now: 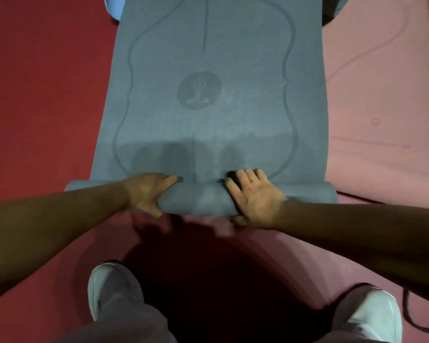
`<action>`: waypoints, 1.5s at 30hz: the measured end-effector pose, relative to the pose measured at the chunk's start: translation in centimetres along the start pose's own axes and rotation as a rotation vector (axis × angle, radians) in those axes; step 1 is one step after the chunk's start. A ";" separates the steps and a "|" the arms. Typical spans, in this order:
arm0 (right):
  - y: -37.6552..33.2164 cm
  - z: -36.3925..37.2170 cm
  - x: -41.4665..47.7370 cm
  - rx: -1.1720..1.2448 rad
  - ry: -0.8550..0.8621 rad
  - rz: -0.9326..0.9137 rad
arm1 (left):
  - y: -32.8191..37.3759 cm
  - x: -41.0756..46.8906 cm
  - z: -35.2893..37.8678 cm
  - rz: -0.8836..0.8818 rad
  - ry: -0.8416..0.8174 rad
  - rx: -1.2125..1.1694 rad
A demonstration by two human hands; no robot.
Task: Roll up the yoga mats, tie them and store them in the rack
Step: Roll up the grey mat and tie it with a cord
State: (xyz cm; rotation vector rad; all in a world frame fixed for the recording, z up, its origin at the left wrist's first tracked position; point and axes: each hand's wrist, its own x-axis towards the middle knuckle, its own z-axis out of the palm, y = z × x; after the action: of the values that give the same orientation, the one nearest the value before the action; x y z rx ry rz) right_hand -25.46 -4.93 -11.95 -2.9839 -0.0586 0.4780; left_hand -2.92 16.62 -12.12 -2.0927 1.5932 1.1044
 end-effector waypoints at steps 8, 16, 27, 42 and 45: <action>3.0 -2.6 3.1 0.285 -0.304 0.068 | -0.1 1.1 -4.8 -0.052 -0.152 0.186; 4.1 -3.5 3.4 0.499 -0.287 0.069 | 4.1 -1.8 1.1 -0.142 0.262 0.302; 0.1 -2.7 2.0 -0.200 -0.015 0.203 | 1.5 3.0 -6.7 -0.249 0.036 -0.007; 7.0 -6.3 6.0 0.108 0.015 0.153 | 3.0 5.5 -7.7 -0.285 0.432 0.104; 5.7 -4.8 4.2 -0.174 -0.010 0.184 | 2.4 5.5 -9.2 -0.238 0.354 0.104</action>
State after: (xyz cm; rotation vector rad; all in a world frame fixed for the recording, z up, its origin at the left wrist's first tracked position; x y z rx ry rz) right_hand -19.85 -10.86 -9.39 -3.1735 0.1851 0.5337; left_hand -0.98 6.19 -9.40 -2.4274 1.4525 0.5853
